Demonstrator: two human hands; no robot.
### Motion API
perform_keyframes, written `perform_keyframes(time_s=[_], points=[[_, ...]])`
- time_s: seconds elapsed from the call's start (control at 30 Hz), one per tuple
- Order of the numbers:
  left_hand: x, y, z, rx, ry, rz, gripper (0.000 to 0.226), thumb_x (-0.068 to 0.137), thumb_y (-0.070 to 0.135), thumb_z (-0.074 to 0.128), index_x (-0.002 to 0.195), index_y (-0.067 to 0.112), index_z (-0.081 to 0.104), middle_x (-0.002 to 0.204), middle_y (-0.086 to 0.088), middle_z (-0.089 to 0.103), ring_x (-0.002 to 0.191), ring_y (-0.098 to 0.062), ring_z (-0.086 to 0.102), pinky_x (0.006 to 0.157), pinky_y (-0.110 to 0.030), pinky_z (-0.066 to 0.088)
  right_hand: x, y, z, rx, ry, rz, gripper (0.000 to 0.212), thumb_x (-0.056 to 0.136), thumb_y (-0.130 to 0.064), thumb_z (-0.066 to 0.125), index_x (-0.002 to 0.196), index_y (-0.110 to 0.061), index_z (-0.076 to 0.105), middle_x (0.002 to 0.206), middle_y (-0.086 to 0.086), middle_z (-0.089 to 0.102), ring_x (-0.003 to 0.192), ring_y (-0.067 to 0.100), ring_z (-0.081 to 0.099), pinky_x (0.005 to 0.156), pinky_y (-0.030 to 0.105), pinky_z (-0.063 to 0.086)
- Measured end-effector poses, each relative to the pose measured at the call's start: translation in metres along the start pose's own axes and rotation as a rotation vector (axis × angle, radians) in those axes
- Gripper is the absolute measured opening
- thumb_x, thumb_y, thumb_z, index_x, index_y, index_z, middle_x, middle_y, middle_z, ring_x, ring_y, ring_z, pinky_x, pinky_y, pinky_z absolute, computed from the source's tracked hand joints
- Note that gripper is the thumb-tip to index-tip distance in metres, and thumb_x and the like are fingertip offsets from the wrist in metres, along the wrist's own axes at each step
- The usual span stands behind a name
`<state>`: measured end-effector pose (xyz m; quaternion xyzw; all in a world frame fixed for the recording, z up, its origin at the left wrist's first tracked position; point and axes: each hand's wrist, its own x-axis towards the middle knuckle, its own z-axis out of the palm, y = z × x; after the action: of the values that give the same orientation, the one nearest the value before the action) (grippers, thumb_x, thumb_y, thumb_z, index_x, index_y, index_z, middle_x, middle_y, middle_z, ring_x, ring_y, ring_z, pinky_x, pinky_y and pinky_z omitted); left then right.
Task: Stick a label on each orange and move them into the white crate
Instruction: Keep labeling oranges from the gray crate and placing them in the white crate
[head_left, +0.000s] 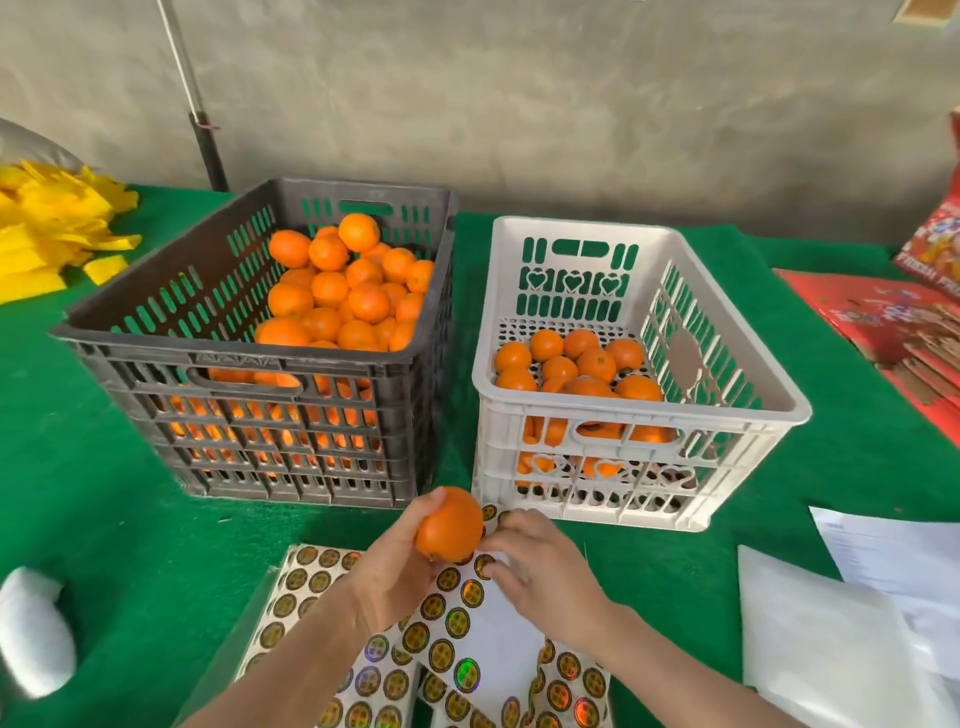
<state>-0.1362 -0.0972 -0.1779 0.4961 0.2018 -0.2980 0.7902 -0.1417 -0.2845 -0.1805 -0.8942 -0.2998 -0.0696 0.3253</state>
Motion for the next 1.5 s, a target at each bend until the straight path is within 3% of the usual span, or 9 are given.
perform_keyframes(time_s=[0.27, 0.5, 0.83, 0.93, 1.03, 1.1, 1.27, 1.43, 1.5], points=[[0.003, 0.003, -0.003, -0.016, -0.048, -0.042, 0.079, 0.069, 0.056, 0.07, 0.127, 0.006, 0.054, 0.109, -0.022, 0.066, 0.096, -0.033, 0.063, 0.088, -0.041, 0.05, 0.002, -0.005, -0.002, -0.072, -0.042, -0.133, 0.009, 0.072, -0.005, 0.072, 0.078, -0.011, 0.07, 0.082, 0.004, 0.061, 0.073, 0.02, 0.061, 0.063, 0.022, 0.051], [0.007, 0.005, -0.004, -0.01, -0.083, -0.082, 0.071, 0.071, 0.054, 0.061, 0.123, 0.007, 0.056, 0.107, -0.022, 0.069, 0.092, -0.032, 0.066, 0.084, -0.04, 0.052, -0.001, -0.001, 0.002, -0.067, -0.044, -0.111, 0.015, 0.076, -0.007, 0.07, 0.09, -0.012, 0.073, 0.089, 0.004, 0.066, 0.078, 0.021, 0.064, 0.069, 0.026, 0.055], [0.012, 0.006, -0.004, 0.094, -0.074, -0.084, 0.069, 0.071, 0.055, 0.069, 0.122, 0.01, 0.056, 0.105, -0.019, 0.071, 0.092, -0.029, 0.068, 0.082, -0.038, 0.051, -0.005, 0.003, 0.005, -0.034, 0.048, -0.166, 0.015, 0.073, 0.004, 0.071, 0.067, -0.008, 0.064, 0.075, 0.002, 0.061, 0.064, 0.016, 0.058, 0.055, 0.022, 0.049], [0.01, 0.007, -0.007, 0.164, -0.075, -0.068, 0.063, 0.073, 0.05, 0.071, 0.121, 0.012, 0.054, 0.102, -0.015, 0.072, 0.092, -0.027, 0.069, 0.08, -0.037, 0.051, -0.007, 0.003, -0.002, 0.09, 0.031, -0.006, 0.012, 0.076, 0.0, 0.069, 0.07, -0.009, 0.064, 0.076, -0.007, 0.057, 0.066, 0.005, 0.05, 0.061, 0.01, 0.038], [0.003, 0.01, -0.009, 0.469, 0.003, 0.016, 0.072, 0.067, 0.048, 0.067, 0.128, 0.013, 0.049, 0.114, -0.008, 0.064, 0.108, -0.024, 0.059, 0.098, -0.038, 0.043, -0.003, -0.001, -0.017, 0.314, 0.121, 0.34, 0.019, 0.078, 0.002, 0.07, 0.067, -0.013, 0.068, 0.071, -0.001, 0.06, 0.062, 0.009, 0.051, 0.058, 0.016, 0.041], [-0.005, 0.014, -0.008, 0.661, 0.087, 0.151, 0.074, 0.067, 0.048, 0.072, 0.13, 0.02, 0.045, 0.118, 0.0, 0.055, 0.108, -0.017, 0.053, 0.092, -0.031, 0.041, 0.003, -0.006, -0.029, 0.543, 0.167, 0.609, 0.022, 0.081, -0.002, 0.069, 0.065, -0.018, 0.07, 0.071, -0.001, 0.066, 0.065, 0.009, 0.056, 0.062, 0.017, 0.046], [-0.021, 0.023, 0.003, 0.308, -0.119, 0.326, 0.1, 0.037, 0.043, 0.093, 0.126, 0.022, 0.053, 0.119, -0.012, 0.06, 0.099, -0.024, 0.063, 0.078, -0.03, 0.051, 0.018, -0.034, -0.042, 1.078, 0.225, 0.81, 0.015, 0.08, -0.006, 0.07, 0.067, -0.013, 0.074, 0.067, 0.005, 0.065, 0.067, 0.014, 0.057, 0.069, 0.027, 0.049], [-0.025, 0.028, 0.022, -0.007, -0.302, 0.28, 0.091, 0.049, 0.037, 0.093, 0.128, 0.013, 0.054, 0.109, -0.01, 0.067, 0.09, -0.02, 0.067, 0.073, -0.026, 0.053, 0.03, -0.058, -0.041, 1.044, 0.292, 0.698, 0.012, 0.082, -0.009, 0.067, 0.071, -0.009, 0.072, 0.097, 0.006, 0.07, 0.095, 0.018, 0.063, 0.087, 0.031, 0.046], [-0.026, 0.029, 0.026, -0.086, -0.338, 0.257, 0.08, 0.055, 0.043, 0.089, 0.124, 0.014, 0.061, 0.109, -0.01, 0.068, 0.088, -0.018, 0.067, 0.072, -0.026, 0.054, 0.032, -0.063, -0.042, 0.986, 0.324, 0.658, 0.015, 0.082, -0.006, 0.067, 0.068, -0.009, 0.07, 0.102, 0.002, 0.067, 0.099, 0.013, 0.061, 0.081, 0.021, 0.046]])
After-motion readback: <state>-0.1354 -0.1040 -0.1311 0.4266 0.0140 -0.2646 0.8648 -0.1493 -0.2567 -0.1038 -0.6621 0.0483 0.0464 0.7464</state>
